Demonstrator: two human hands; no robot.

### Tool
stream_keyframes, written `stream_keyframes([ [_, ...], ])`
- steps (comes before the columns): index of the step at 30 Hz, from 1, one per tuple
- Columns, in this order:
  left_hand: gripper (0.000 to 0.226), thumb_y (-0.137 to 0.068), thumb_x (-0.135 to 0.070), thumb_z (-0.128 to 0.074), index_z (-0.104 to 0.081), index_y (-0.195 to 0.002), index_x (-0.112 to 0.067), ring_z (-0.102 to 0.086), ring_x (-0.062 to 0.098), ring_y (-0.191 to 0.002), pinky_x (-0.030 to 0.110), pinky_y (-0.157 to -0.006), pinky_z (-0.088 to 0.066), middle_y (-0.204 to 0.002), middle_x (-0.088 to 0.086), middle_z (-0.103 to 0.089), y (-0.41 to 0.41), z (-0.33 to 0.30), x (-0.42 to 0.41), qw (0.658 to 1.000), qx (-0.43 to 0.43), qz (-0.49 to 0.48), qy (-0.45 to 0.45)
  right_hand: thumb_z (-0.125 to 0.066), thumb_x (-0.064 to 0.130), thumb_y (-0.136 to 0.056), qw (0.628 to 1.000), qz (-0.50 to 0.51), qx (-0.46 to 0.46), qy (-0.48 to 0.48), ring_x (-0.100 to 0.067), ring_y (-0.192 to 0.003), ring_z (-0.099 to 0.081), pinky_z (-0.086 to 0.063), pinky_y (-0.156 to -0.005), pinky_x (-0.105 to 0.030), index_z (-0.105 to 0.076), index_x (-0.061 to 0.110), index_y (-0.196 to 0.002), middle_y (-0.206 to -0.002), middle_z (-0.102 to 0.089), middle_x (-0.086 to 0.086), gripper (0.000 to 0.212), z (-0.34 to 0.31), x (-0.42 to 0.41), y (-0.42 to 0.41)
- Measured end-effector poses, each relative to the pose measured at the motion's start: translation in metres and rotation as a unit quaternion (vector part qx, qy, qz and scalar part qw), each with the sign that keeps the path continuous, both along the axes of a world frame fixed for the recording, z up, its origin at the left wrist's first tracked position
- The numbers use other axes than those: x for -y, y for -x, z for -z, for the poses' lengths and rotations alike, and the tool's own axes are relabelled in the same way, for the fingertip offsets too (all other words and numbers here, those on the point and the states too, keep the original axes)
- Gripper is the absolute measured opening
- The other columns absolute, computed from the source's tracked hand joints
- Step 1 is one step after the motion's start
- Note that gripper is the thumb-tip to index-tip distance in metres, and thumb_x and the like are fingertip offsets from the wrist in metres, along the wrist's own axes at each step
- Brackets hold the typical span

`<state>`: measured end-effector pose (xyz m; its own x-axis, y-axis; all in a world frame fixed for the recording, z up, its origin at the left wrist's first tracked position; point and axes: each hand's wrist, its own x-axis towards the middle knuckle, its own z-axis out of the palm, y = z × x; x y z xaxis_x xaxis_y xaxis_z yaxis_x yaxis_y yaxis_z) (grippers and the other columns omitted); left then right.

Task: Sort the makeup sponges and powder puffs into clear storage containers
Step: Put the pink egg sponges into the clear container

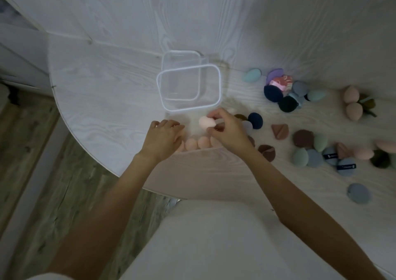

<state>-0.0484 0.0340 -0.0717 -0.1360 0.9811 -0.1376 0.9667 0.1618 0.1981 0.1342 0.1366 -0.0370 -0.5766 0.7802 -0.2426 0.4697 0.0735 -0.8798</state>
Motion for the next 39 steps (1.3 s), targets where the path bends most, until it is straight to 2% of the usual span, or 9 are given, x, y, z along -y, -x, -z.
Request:
stream_keyframes([
  [2,0.039,-0.083,-0.021,-0.062,-0.059,-0.122,-0.013,-0.054,0.030,-0.113,0.043,-0.090,-0.038,-0.120,0.008,-0.062,-0.002,0.002,0.003,1.000,0.002,0.003,-0.006,-0.063,0.013,-0.083,0.991,-0.065,0.067,-0.100,-0.018,-0.086,-0.059,-0.050,-0.070,-0.032,-0.057,0.014,-0.107,-0.103,-0.060,-0.001,0.025,0.008,0.003,0.016],
  [5,0.037,-0.075,-0.018,-0.071,-0.065,-0.110,-0.009,-0.055,0.034,-0.113,0.046,-0.088,-0.043,-0.112,0.011,-0.066,-0.002,0.004,0.009,0.999,-0.001,0.006,-0.035,-0.057,0.023,-0.086,0.915,-0.178,0.218,-0.288,-0.026,-0.088,-0.055,-0.040,-0.074,-0.035,-0.053,0.011,-0.107,-0.100,-0.062,-0.008,0.024,0.018,0.005,0.039],
  [7,0.036,-0.073,-0.017,-0.073,-0.066,-0.108,-0.010,-0.055,0.033,-0.114,0.046,-0.090,-0.043,-0.112,0.011,-0.066,-0.001,0.004,0.012,0.999,0.006,-0.002,-0.038,-0.052,0.024,-0.088,0.873,-0.218,0.269,-0.343,-0.026,-0.090,-0.054,-0.037,-0.077,-0.034,-0.052,0.009,-0.103,-0.097,-0.064,-0.011,0.021,0.018,0.005,0.051],
  [10,0.038,-0.074,-0.018,-0.072,-0.065,-0.111,-0.010,-0.054,0.032,-0.116,0.048,-0.094,-0.041,-0.114,0.010,-0.065,-0.001,0.004,0.013,0.999,0.017,-0.002,-0.040,-0.048,0.022,-0.091,0.847,-0.237,0.312,-0.360,-0.025,-0.090,-0.055,-0.035,-0.077,-0.032,-0.053,0.008,-0.101,-0.097,-0.065,-0.011,0.018,0.022,0.007,0.060],
  [15,0.043,-0.087,-0.029,-0.057,-0.056,-0.125,-0.008,-0.045,0.029,-0.126,0.049,-0.106,-0.028,-0.127,0.010,-0.058,0.000,0.005,0.016,0.999,0.038,-0.012,-0.023,-0.050,0.031,-0.089,0.863,-0.246,0.283,-0.339,-0.025,-0.090,-0.055,-0.037,-0.081,-0.033,-0.063,0.010,-0.102,-0.097,-0.066,-0.009,0.028,0.027,0.005,0.057],
  [20,0.060,-0.084,-0.044,-0.029,-0.055,-0.127,-0.009,-0.044,0.027,-0.128,0.048,-0.107,-0.028,-0.132,0.008,-0.055,0.001,0.007,0.017,0.998,0.057,-0.013,-0.013,-0.049,0.031,-0.090,0.900,-0.224,0.238,-0.288,-0.025,-0.087,-0.056,-0.042,-0.082,-0.036,-0.066,0.013,-0.105,-0.098,-0.068,-0.008,0.029,0.030,0.001,0.048],
  [30,0.041,-0.086,-0.020,-0.059,-0.055,-0.126,-0.015,-0.050,0.027,-0.120,0.047,-0.106,-0.031,-0.129,0.006,-0.056,-0.002,0.005,0.016,0.997,0.068,-0.031,-0.037,-0.048,0.012,-0.090,0.915,-0.227,0.212,-0.258,-0.025,-0.097,-0.051,-0.035,-0.086,-0.033,-0.059,0.014,-0.118,-0.110,-0.063,-0.008,0.030,0.031,0.002,0.043],
  [36,0.043,-0.087,-0.033,-0.037,-0.063,-0.114,-0.014,-0.062,0.025,-0.099,0.039,-0.090,-0.043,-0.109,0.004,-0.067,-0.012,-0.008,0.015,0.989,0.047,-0.052,-0.127,-0.047,0.013,-0.091,0.917,-0.233,0.193,-0.260,-0.025,-0.099,-0.051,-0.034,-0.085,-0.031,-0.058,0.014,-0.120,-0.114,-0.061,-0.007,0.031,0.024,-0.001,0.038],
  [39,0.035,-0.088,-0.031,-0.042,-0.065,-0.108,-0.013,-0.065,0.022,-0.080,0.033,-0.075,-0.046,-0.091,0.000,-0.071,-0.031,-0.026,0.010,0.977,0.061,-0.083,-0.185,-0.049,0.012,-0.091,0.921,-0.232,0.154,-0.274,-0.026,-0.098,-0.055,-0.043,-0.083,-0.036,-0.059,0.012,-0.119,-0.112,-0.063,-0.008,0.031,0.006,-0.006,0.018],
])
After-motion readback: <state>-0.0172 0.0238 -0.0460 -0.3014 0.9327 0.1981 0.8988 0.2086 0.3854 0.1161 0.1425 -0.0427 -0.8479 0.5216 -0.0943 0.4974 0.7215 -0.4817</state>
